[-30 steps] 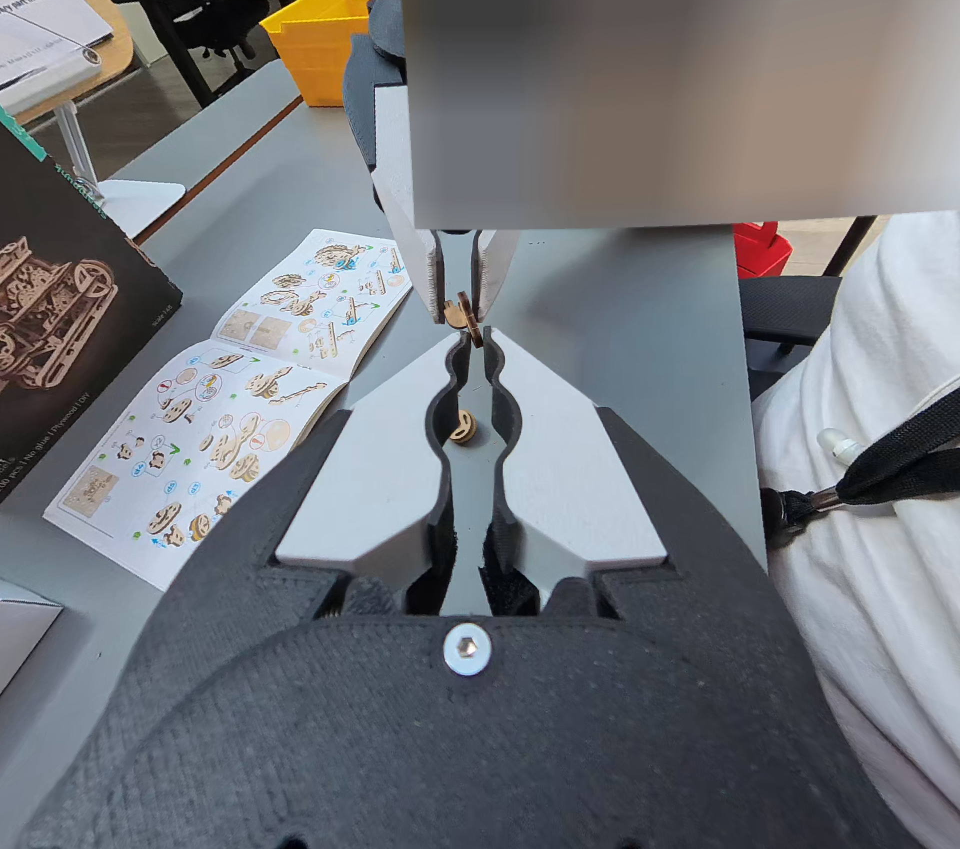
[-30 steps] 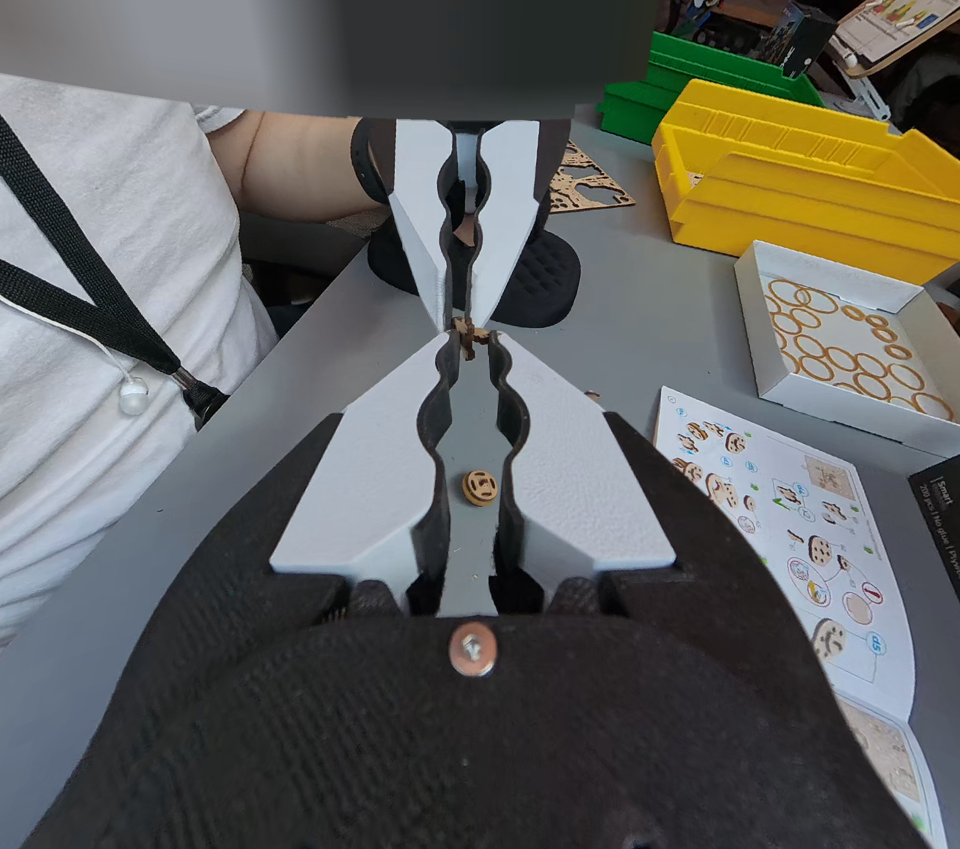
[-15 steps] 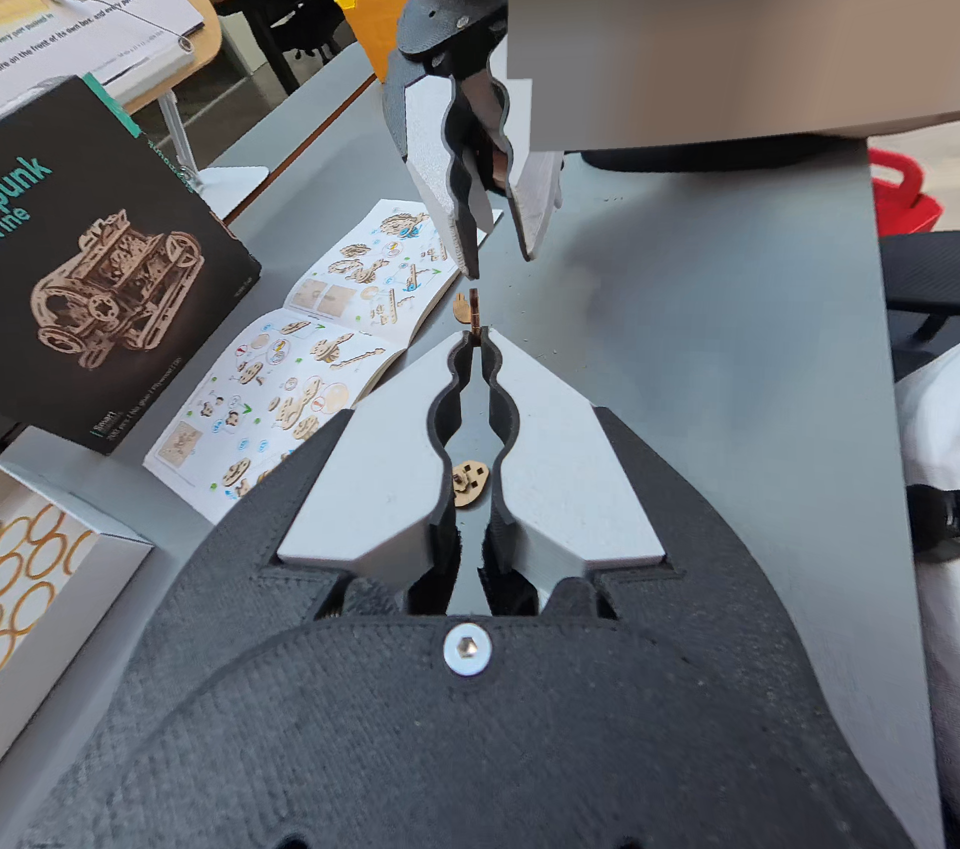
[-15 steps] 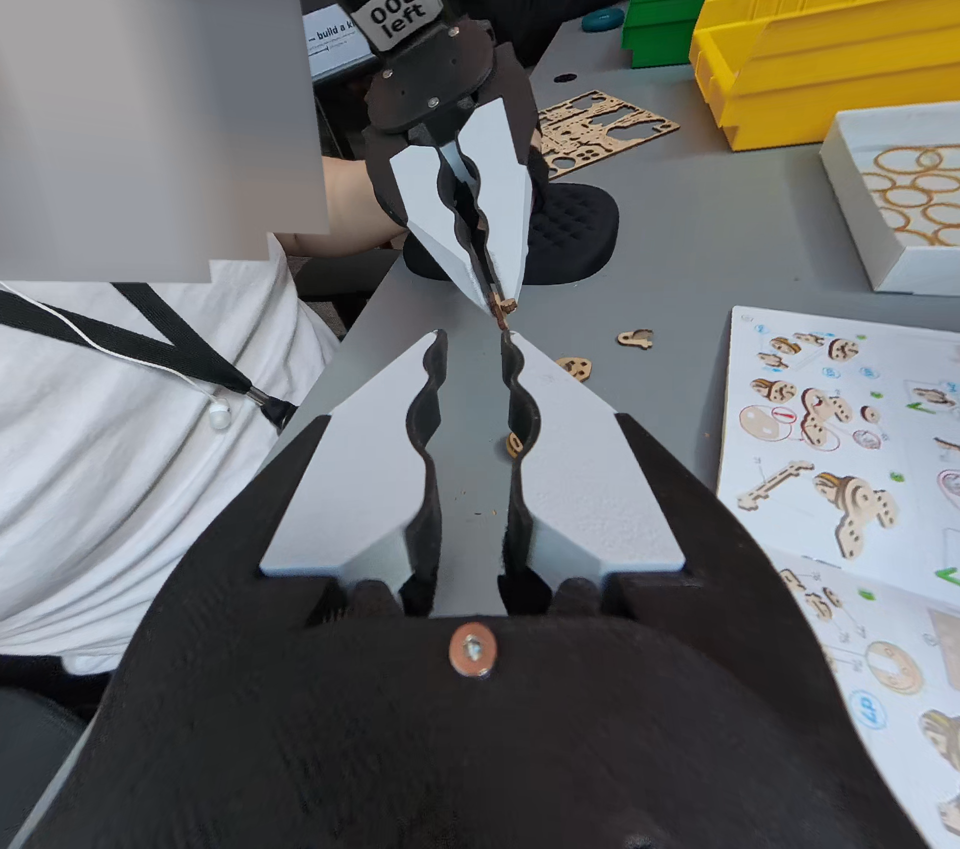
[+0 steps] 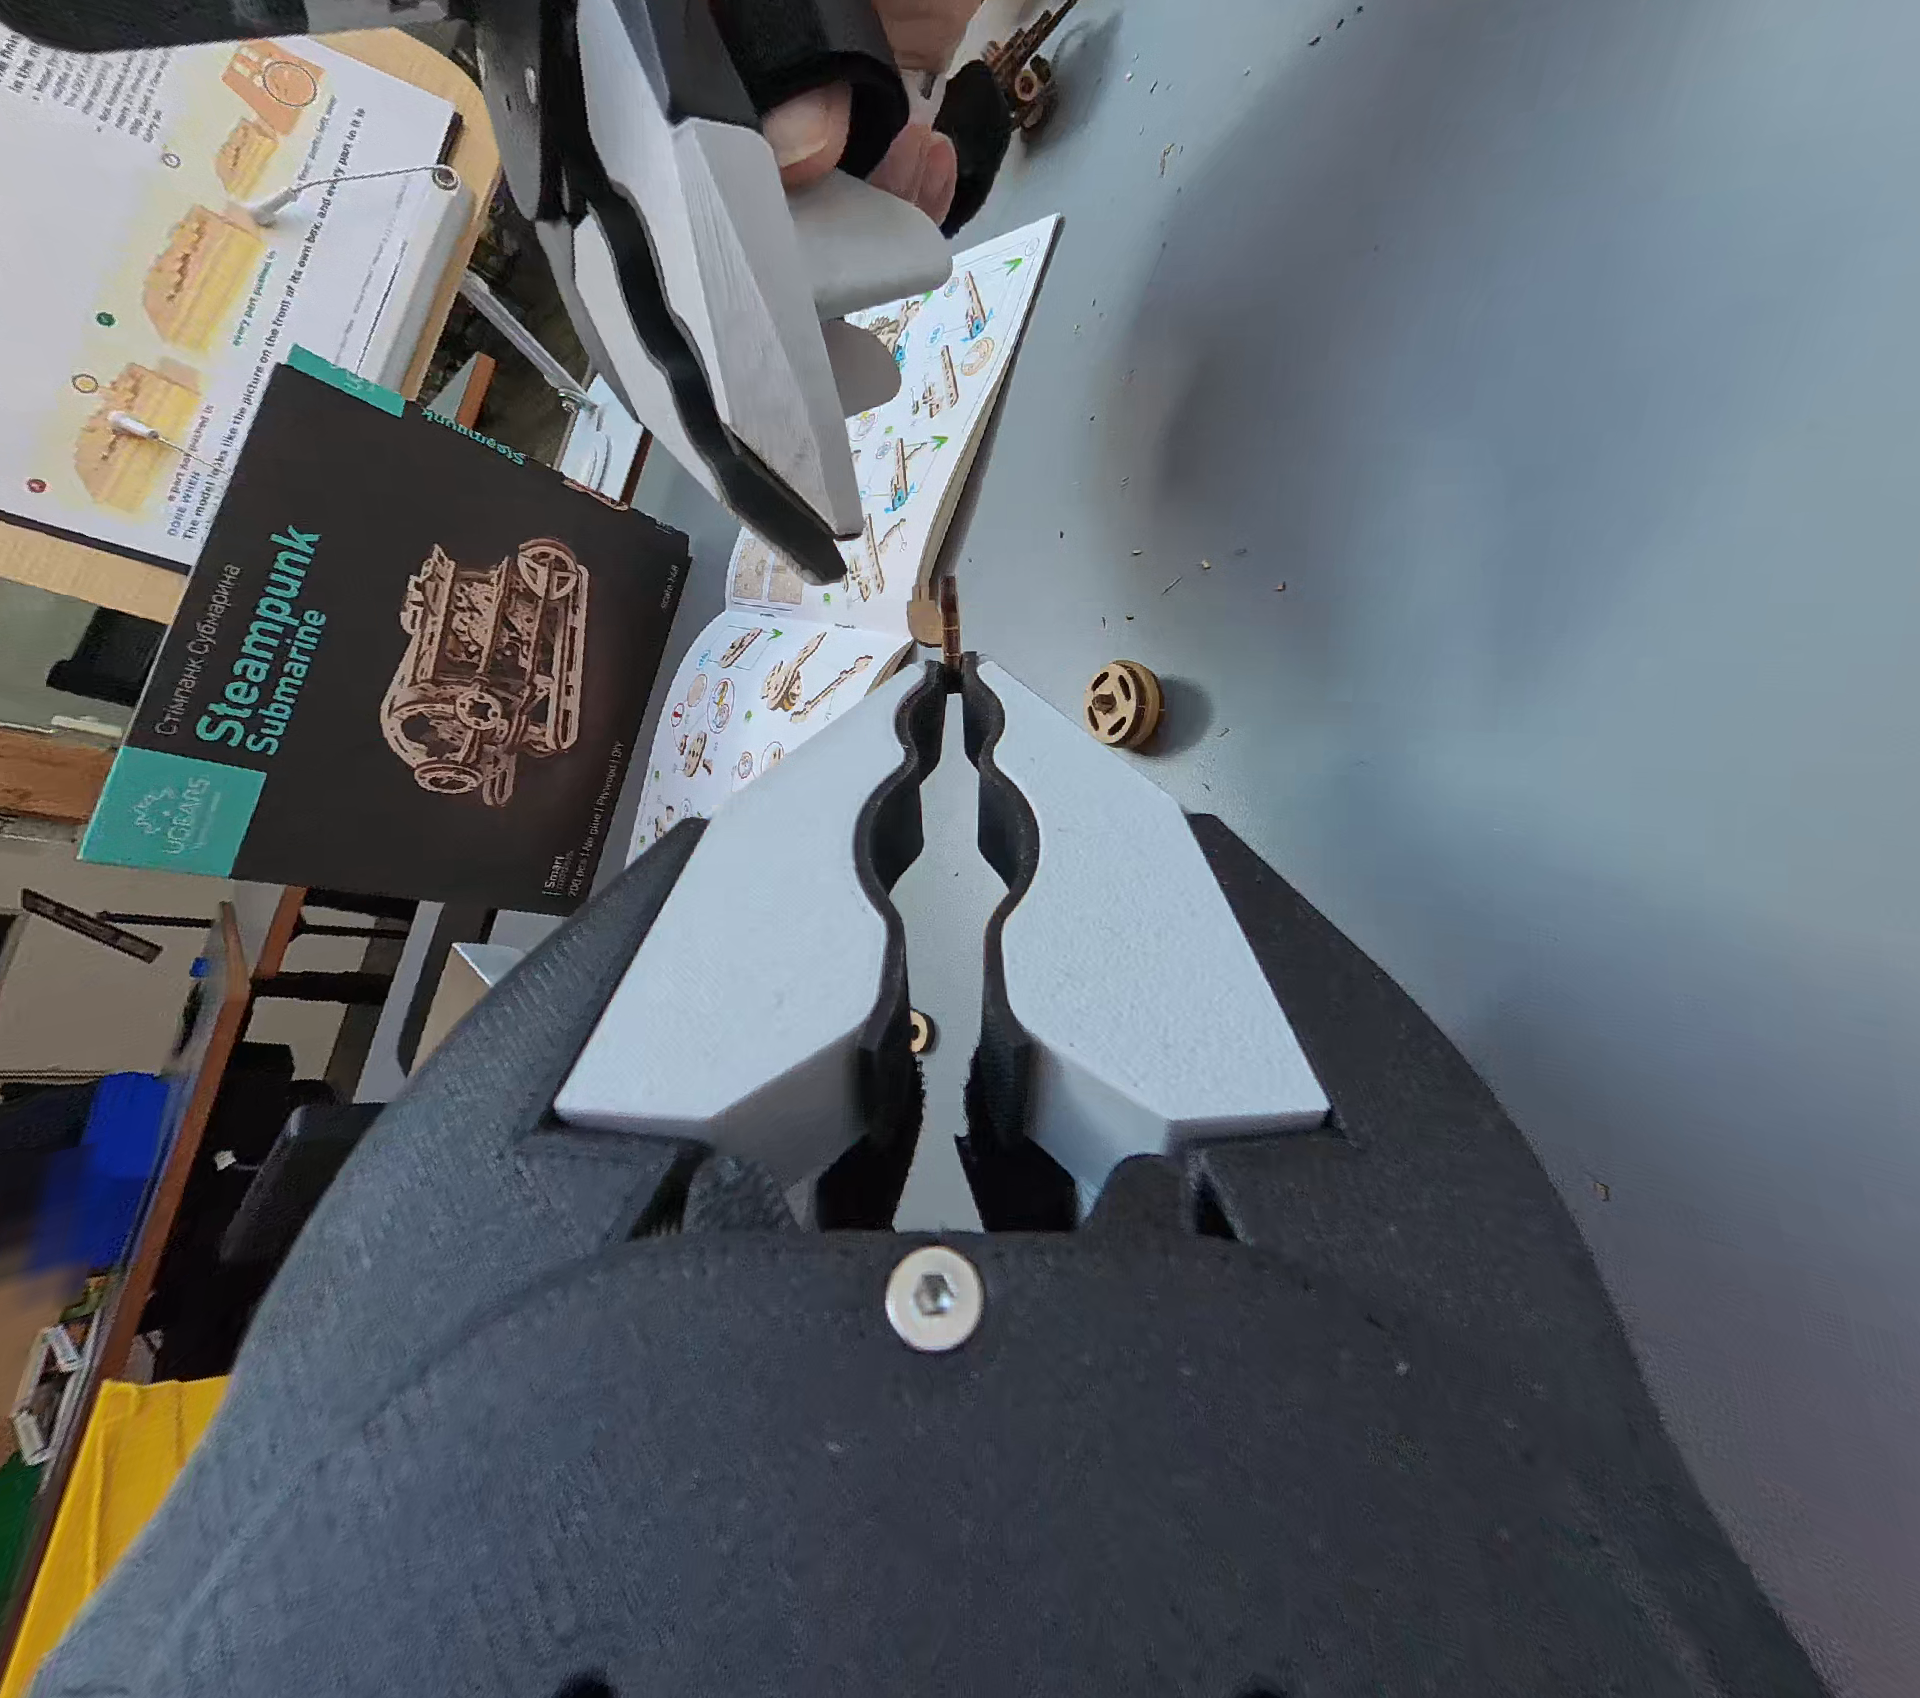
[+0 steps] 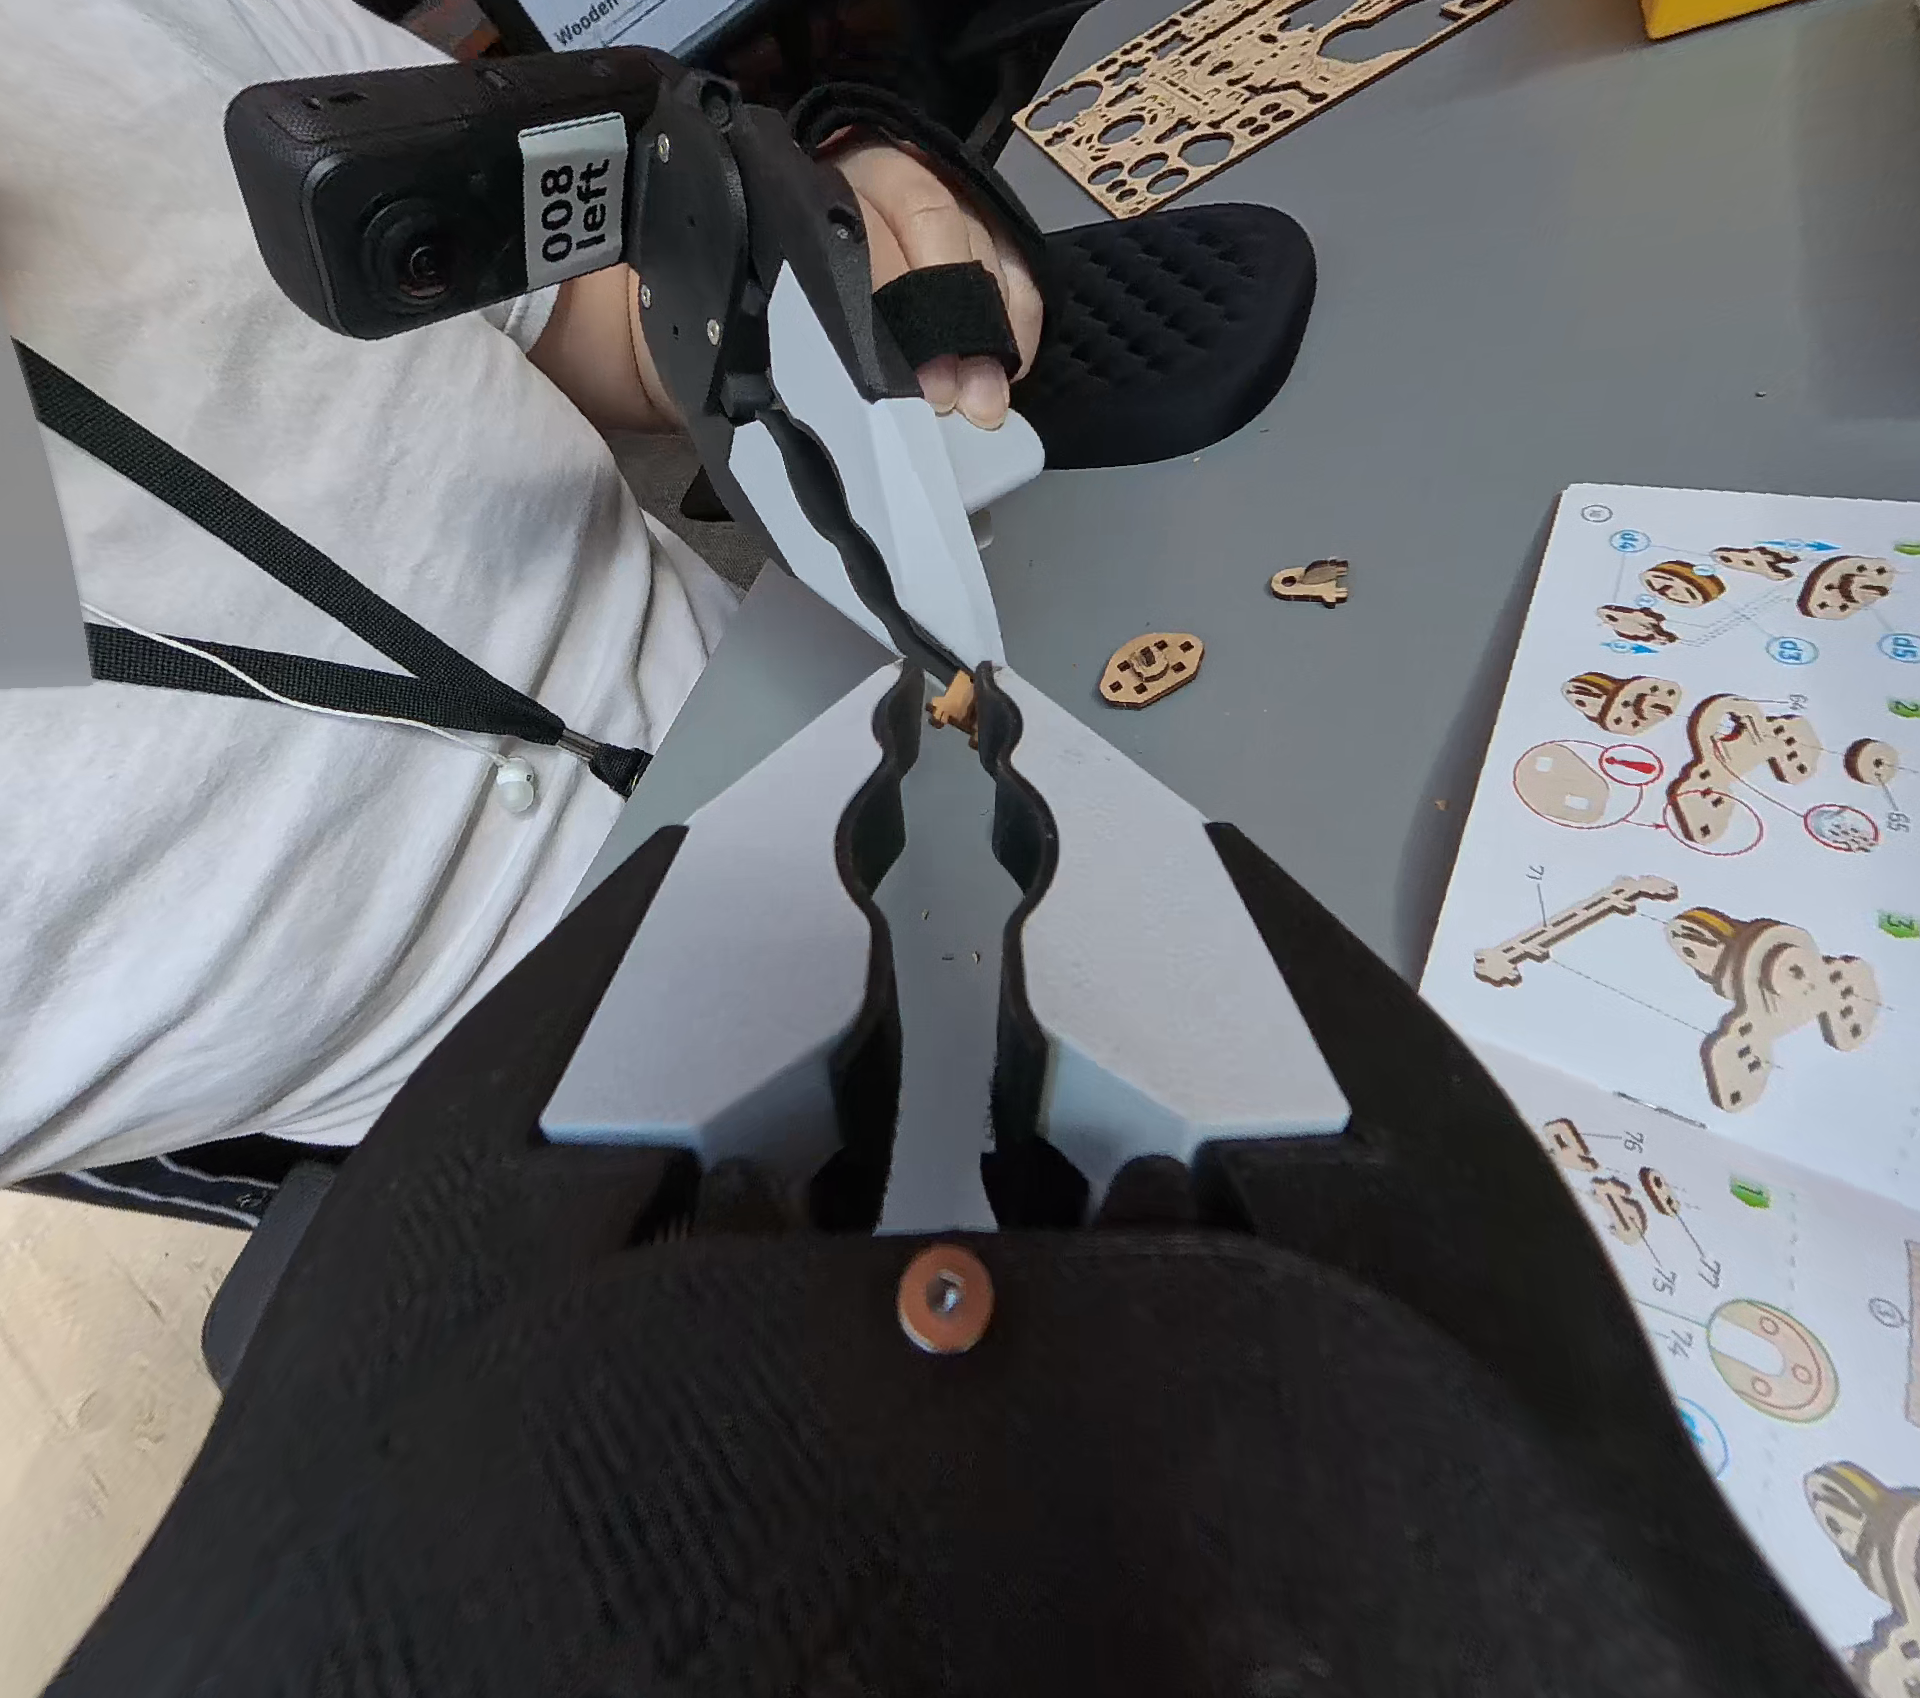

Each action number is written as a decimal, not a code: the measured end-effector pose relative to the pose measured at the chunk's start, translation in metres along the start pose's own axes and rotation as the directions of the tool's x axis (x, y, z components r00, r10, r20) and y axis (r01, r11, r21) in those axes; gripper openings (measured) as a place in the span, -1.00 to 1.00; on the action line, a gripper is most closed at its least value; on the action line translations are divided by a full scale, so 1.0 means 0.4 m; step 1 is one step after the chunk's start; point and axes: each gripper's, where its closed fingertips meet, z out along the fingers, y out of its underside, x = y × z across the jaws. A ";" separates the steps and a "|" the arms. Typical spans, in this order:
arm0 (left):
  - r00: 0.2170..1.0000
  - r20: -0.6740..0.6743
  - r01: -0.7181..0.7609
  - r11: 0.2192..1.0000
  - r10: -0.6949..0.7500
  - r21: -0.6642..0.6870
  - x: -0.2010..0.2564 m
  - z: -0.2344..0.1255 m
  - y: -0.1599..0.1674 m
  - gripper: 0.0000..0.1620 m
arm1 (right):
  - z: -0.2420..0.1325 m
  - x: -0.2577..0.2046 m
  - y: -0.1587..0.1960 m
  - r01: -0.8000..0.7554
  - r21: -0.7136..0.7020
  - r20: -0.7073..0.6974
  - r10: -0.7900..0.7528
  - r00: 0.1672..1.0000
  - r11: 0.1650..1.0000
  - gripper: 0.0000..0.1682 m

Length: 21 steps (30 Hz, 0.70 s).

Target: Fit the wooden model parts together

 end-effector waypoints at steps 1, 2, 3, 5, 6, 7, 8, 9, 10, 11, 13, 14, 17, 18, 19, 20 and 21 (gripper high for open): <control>0.999 0.010 -0.031 0.999 0.031 -0.017 0.001 0.005 0.002 -0.99 | 0.008 -0.002 0.002 0.011 -0.023 0.014 -0.011 1.000 1.000 -0.89; 0.998 0.018 -0.057 0.998 0.058 -0.032 0.003 0.010 0.004 -0.99 | 0.014 0.000 0.008 0.020 -0.054 0.016 -0.019 1.000 0.998 -0.88; 0.997 0.022 -0.076 0.996 0.077 -0.043 0.004 0.014 0.006 -0.99 | 0.019 0.005 0.014 0.029 -0.079 0.006 -0.029 1.000 0.996 -0.88; 0.995 0.021 -0.097 0.994 0.098 -0.057 0.009 0.020 0.008 -0.99 | 0.024 0.009 0.026 0.027 -0.101 -0.007 -0.028 1.000 0.995 -0.89; 0.994 0.021 -0.104 0.993 0.105 -0.060 0.010 0.021 0.007 -0.99 | 0.024 0.014 0.035 0.011 -0.113 -0.019 -0.013 1.000 0.994 -0.89; 0.993 0.022 -0.110 0.992 0.112 -0.063 0.010 0.023 0.007 -0.99 | 0.022 0.020 0.045 -0.005 -0.125 -0.032 0.001 0.999 0.992 -0.89; 0.993 0.024 -0.117 0.991 0.119 -0.067 0.010 0.024 0.008 -0.99 | 0.022 0.022 0.055 -0.015 -0.136 -0.035 0.010 0.999 0.991 -0.89; 0.992 0.022 -0.124 0.990 0.126 -0.071 0.011 0.026 0.008 -0.99 | 0.023 0.021 0.063 -0.022 -0.144 -0.030 0.017 0.999 0.989 -0.90; 0.991 0.019 -0.133 0.988 0.135 -0.078 0.013 0.029 0.010 -0.99 | 0.023 0.022 0.066 -0.029 -0.142 -0.033 0.025 0.999 0.989 -0.90; 0.989 0.020 -0.146 0.986 0.148 -0.084 0.014 0.031 0.011 -0.99 | 0.023 0.023 0.067 -0.036 -0.141 -0.035 0.031 0.999 0.989 -0.91; 0.985 0.022 -0.170 0.982 0.172 -0.085 0.016 0.034 0.009 -0.99 | 0.023 0.026 0.071 -0.037 -0.152 -0.046 0.030 0.998 0.988 -0.95; 0.984 0.021 -0.175 0.981 0.178 -0.087 0.017 0.034 0.009 -0.99 | 0.024 0.026 0.072 -0.037 -0.155 -0.047 0.030 0.998 0.987 -0.95; 0.984 -0.001 -0.177 0.981 0.177 -0.083 0.025 0.034 0.010 -0.99 | 0.028 0.025 0.081 -0.052 -0.176 -0.048 0.045 0.998 0.983 -0.96; 0.985 -0.006 -0.172 0.982 0.172 -0.083 0.027 0.033 0.011 -0.99 | 0.029 0.026 0.084 -0.049 -0.182 -0.053 0.040 0.998 0.982 -0.96; 0.988 -0.013 -0.157 0.984 0.157 -0.079 0.030 0.033 0.012 -0.98 | 0.030 0.026 0.086 -0.043 -0.186 -0.055 0.033 0.998 0.982 -0.97; 0.992 -0.026 -0.127 0.989 0.126 -0.077 0.033 0.034 0.013 -0.95 | 0.031 0.027 0.088 -0.033 -0.192 -0.063 0.021 0.998 0.981 -0.97; 0.996 -0.045 -0.082 0.993 0.078 -0.081 0.036 0.036 0.017 -0.89 | 0.030 0.032 0.092 -0.019 -0.199 -0.080 0.003 0.997 0.980 -0.97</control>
